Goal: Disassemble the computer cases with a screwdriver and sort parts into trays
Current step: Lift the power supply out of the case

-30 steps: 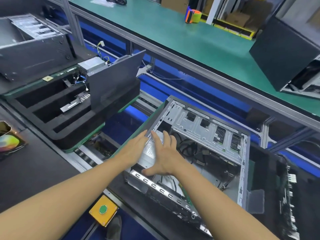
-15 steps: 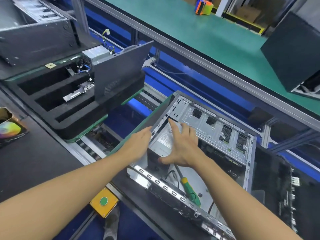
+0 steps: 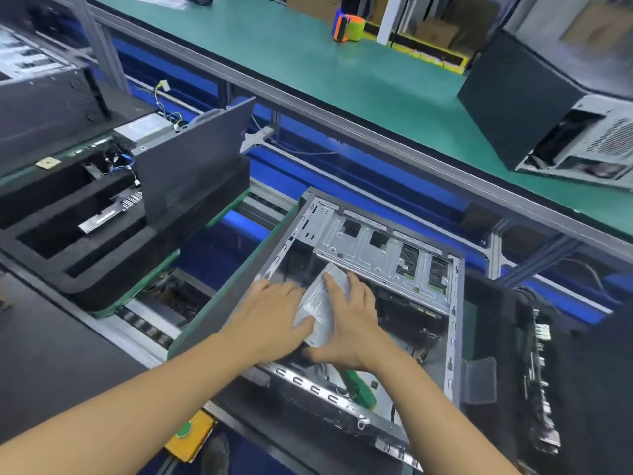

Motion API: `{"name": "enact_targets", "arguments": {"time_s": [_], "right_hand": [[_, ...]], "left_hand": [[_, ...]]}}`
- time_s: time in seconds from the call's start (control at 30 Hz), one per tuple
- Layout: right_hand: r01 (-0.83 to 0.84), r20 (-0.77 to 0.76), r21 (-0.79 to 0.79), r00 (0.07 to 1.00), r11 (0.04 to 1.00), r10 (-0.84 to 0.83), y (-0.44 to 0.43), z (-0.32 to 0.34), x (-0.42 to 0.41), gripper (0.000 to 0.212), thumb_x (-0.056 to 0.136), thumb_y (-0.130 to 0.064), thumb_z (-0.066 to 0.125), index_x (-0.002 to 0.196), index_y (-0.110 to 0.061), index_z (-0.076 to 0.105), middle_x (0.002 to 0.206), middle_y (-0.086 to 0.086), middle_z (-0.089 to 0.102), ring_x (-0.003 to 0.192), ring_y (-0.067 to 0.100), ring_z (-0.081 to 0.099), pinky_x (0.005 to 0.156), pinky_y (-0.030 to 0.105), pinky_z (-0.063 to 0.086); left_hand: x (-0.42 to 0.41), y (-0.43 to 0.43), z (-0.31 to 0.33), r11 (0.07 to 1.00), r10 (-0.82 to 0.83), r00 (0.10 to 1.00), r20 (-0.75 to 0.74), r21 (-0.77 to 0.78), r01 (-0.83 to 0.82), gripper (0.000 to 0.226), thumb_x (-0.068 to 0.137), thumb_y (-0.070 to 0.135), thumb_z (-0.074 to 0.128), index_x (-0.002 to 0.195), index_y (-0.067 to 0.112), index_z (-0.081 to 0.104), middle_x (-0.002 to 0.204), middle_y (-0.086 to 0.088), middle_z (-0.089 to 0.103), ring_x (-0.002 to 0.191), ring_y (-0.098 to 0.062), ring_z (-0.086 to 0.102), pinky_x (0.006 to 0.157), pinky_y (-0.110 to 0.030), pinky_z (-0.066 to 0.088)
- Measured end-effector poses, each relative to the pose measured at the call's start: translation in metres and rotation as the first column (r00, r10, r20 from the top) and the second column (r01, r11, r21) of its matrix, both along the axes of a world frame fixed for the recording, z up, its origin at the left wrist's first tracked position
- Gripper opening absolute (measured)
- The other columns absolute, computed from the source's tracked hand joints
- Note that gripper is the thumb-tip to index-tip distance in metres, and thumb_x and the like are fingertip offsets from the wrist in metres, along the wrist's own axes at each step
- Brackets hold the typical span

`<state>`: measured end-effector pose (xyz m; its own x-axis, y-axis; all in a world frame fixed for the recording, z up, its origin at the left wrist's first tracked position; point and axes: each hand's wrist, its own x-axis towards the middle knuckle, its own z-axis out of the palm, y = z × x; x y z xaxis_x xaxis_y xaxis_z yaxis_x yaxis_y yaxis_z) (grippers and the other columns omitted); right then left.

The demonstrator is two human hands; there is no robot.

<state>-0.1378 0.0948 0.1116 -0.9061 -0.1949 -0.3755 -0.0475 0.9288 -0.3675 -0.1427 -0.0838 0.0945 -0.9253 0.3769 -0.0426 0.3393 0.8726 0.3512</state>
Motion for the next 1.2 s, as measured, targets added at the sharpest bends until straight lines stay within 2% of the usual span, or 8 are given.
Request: {"name": "enact_targets", "arguments": {"time_s": [0.13,0.3,0.47,0.63,0.8,0.93,1.07,1.2], "right_hand": [[0.281,0.073,-0.331,0.959,0.901,-0.273,0.000,0.000,0.019,0.121,0.068,-0.051,0.077,0.159,-0.037,-0.002,0.158,-0.013,-0.036,0.149,0.019,-0.023,0.122,0.051,0.009],[0.795,0.479,-0.504,0.582,0.337,-0.657,-0.025,-0.006,0.019,0.133,0.069,-0.062,0.078,0.157,-0.027,-0.016,0.166,0.004,0.003,0.147,0.032,0.027,0.115,0.053,0.035],[0.856,0.458,-0.376,0.505,0.355,-0.731,-0.043,0.000,-0.005,0.149,0.059,-0.073,0.076,0.151,-0.025,-0.031,0.162,0.009,0.006,0.133,0.034,0.042,0.085,0.037,0.038],[0.852,0.357,-0.380,0.494,0.360,-0.793,-0.027,-0.007,-0.004,0.125,0.069,-0.056,0.071,0.156,-0.036,-0.016,0.155,0.017,0.024,0.114,0.036,0.049,0.088,0.039,0.041],[0.859,0.494,-0.472,0.442,0.196,-0.749,-0.007,0.026,-0.008,0.090,0.068,-0.044,0.075,0.142,-0.026,0.028,0.127,0.018,0.056,0.100,0.040,0.066,0.082,0.055,0.059],[0.837,0.613,-0.515,0.511,0.186,-0.602,0.021,0.071,-0.002,0.056,0.080,-0.051,0.069,0.121,-0.018,0.052,0.090,0.013,0.070,0.063,0.026,0.070,0.057,0.040,0.058],[0.786,0.576,-0.592,0.568,0.180,-0.588,0.054,0.103,0.012,0.041,0.074,-0.056,0.069,0.094,-0.020,0.065,0.079,0.010,0.073,0.063,0.026,0.070,0.064,0.040,0.060],[0.752,0.535,-0.633,0.597,0.185,-0.598,0.082,0.128,0.022,0.055,0.055,-0.056,0.076,0.097,-0.021,0.065,0.080,0.009,0.073,0.064,0.028,0.070,0.067,0.042,0.059]], "left_hand": [[0.004,0.021,0.008,0.981,0.175,0.961,0.214,0.041,-0.188,0.033,0.098,0.042,0.037,0.119,0.021,0.052,0.105,-0.007,0.063,0.097,-0.028,0.059,0.082,-0.038,0.046],[-0.008,0.012,0.020,0.943,0.218,0.897,0.384,0.154,-0.295,0.030,0.105,0.026,0.026,0.088,0.016,0.049,0.092,-0.005,0.059,0.087,-0.024,0.055,0.071,-0.035,0.043],[-0.009,0.009,0.029,0.825,0.216,0.786,0.579,0.322,-0.464,0.050,0.092,0.048,0.023,0.095,0.019,0.064,0.104,-0.004,0.070,0.098,-0.028,0.064,0.088,-0.042,0.051],[-0.021,0.006,0.037,0.763,0.058,0.680,0.731,0.407,-0.502,0.059,0.077,0.051,0.032,0.108,0.023,0.074,0.113,0.001,0.074,0.114,-0.026,0.065,0.106,-0.048,0.044],[-0.036,-0.001,0.037,0.762,0.061,0.876,0.478,0.544,-0.350,0.034,0.092,0.032,0.042,0.097,0.034,0.076,0.109,0.016,0.072,0.108,-0.008,0.064,0.098,-0.036,0.050],[-0.048,-0.006,0.039,0.638,0.210,0.910,0.358,0.655,-0.405,0.029,0.093,0.027,0.043,0.095,0.035,0.070,0.098,0.021,0.069,0.086,0.010,0.061,0.072,-0.015,0.048],[-0.065,0.002,0.042,0.413,0.127,0.768,0.627,0.671,-0.616,0.017,0.093,0.030,0.052,0.100,0.024,0.066,0.108,0.008,0.068,0.097,-0.009,0.064,0.085,-0.027,0.051],[-0.070,0.016,0.048,0.476,-0.128,0.573,0.810,0.557,-0.681,0.045,0.096,0.045,0.046,0.117,0.008,0.062,0.116,-0.011,0.070,0.096,-0.030,0.068,0.099,-0.048,0.050]]}}
